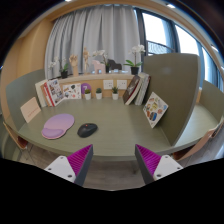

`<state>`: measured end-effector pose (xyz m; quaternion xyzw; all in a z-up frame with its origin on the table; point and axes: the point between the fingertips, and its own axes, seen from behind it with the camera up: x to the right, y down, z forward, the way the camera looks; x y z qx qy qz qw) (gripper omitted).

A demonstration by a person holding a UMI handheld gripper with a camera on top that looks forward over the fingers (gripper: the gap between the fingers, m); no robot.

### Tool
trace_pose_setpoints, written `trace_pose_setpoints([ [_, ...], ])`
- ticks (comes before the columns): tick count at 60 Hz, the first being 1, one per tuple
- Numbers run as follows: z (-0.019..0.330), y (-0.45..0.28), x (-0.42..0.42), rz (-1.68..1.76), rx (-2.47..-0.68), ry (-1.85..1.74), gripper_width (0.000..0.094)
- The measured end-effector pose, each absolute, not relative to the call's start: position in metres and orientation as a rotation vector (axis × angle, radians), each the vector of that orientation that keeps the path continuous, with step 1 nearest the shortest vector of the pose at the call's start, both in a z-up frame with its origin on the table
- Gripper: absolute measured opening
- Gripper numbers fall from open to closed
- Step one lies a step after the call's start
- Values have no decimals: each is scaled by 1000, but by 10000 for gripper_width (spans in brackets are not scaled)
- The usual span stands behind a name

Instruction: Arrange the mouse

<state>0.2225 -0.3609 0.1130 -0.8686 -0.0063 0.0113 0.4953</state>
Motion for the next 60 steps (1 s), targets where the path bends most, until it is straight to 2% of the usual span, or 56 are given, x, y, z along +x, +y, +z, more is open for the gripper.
trace_pose_setpoints([
  [11, 53, -338, 141, 91, -2183, -61, 852],
  [24, 5, -286, 88, 92, -2235, -122, 860],
  [34, -12, -235, 76, 71, -2272, -68, 859],
  [46, -14, -178, 66, 35, -2291, -49, 852],
  [60, -16, -137, 52, 34, -2336, -50, 685],
])
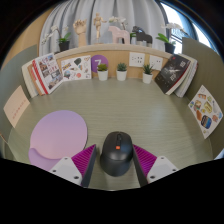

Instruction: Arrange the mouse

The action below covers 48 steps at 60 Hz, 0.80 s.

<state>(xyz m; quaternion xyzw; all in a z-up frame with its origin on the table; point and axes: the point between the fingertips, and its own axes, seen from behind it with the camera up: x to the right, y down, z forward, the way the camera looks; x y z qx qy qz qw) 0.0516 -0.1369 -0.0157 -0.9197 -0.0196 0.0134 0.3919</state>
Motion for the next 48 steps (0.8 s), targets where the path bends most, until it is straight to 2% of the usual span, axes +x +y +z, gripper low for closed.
trace_pose_setpoints([
  [9, -15, -122, 44, 41, -2329, -75, 533],
  [22, -16, -116, 44, 47, -2337, -91, 467],
  [32, -17, -118, 44, 21, -2380, -86, 369],
  [44, -15, -114, 44, -14, -2451, -25, 367],
  [48, -1, -107, 43, -22, -2448, 29, 368],
])
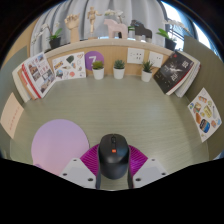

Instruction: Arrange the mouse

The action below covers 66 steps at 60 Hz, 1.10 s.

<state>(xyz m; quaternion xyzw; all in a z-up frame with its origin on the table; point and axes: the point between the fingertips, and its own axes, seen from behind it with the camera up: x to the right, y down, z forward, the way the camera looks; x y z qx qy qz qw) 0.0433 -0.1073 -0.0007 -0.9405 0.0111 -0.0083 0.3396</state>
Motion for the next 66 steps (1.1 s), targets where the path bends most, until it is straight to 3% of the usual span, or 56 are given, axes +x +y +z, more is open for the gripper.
trace_pose_setpoints([
  [5, 46, -89, 44, -67, -2377, 72, 368],
  [20, 238, -46, -9, -111, -2060, 105, 368],
  [27, 274, -44, -60, -56, -2010, 79, 367],
  [34, 239, -43, -101, -44, -2068, 38, 366],
  [45, 96, -62, -120, -50, -2294, 68, 366],
  [51, 37, -77, -121, -48, -2389, 85, 366],
  [62, -13, -97, -118, -9, -2474, 143, 367],
  [66, -12, -97, -117, -25, -2456, 121, 386],
])
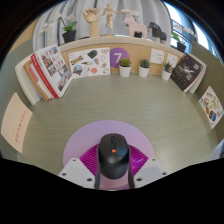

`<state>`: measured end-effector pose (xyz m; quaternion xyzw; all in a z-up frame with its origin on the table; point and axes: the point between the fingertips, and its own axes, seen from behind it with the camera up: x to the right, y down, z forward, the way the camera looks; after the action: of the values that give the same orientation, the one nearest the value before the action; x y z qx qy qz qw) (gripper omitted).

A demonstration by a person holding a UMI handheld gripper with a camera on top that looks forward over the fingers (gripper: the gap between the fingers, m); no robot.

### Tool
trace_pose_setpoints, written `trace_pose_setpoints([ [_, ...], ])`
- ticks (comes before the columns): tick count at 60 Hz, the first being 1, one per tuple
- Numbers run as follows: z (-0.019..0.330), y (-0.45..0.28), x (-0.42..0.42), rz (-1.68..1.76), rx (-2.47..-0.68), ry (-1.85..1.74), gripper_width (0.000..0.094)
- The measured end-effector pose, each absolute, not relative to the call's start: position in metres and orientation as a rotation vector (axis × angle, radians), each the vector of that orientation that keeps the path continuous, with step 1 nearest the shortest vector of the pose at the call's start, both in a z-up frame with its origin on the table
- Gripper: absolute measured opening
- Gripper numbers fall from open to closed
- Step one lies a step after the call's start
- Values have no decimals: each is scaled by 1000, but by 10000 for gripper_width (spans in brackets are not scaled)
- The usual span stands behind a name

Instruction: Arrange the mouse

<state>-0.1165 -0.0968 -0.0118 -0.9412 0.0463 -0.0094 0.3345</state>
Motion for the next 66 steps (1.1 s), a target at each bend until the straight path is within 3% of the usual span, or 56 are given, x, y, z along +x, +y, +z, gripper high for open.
trace_pose_setpoints([
  [12, -17, -99, -117, -14, -2475, 94, 550],
  [14, -16, -101, -118, 0, -2489, 102, 653],
  [15, -14, -102, -117, 2, -2494, 107, 760],
  [18, -5, -103, -114, -8, -2488, 110, 876],
  [48, 190, -180, -105, 11, -2257, 31, 860],
  [66, 247, -238, -91, 45, -2160, 8, 848],
])
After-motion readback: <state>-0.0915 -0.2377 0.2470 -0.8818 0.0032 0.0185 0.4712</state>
